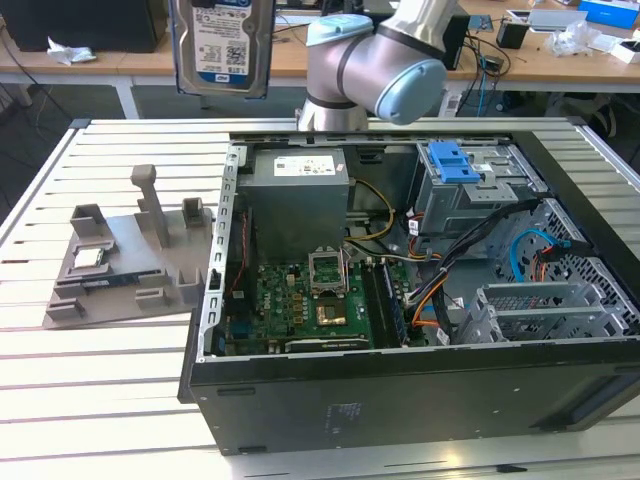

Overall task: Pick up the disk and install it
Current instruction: 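Pick up the disk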

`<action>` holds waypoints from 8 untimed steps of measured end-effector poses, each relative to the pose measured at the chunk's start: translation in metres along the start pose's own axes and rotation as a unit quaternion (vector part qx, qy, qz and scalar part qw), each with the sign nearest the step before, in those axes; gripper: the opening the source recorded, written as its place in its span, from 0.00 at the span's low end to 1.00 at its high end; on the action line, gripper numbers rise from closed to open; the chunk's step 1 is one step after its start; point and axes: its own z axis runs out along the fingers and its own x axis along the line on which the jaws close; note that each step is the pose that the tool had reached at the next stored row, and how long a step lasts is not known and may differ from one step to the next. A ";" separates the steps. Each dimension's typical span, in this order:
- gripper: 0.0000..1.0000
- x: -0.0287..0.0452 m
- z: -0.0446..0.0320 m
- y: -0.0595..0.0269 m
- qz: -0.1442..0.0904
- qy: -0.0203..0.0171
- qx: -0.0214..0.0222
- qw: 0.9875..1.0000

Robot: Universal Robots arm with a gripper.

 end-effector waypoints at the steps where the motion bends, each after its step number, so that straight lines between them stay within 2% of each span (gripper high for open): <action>1: 0.37 0.0004 -0.0003 -0.0046 0.000 0.000 0.000 1.000; 8: 0.37 0.0042 -0.0029 -0.0429 0.000 0.000 -0.002 1.000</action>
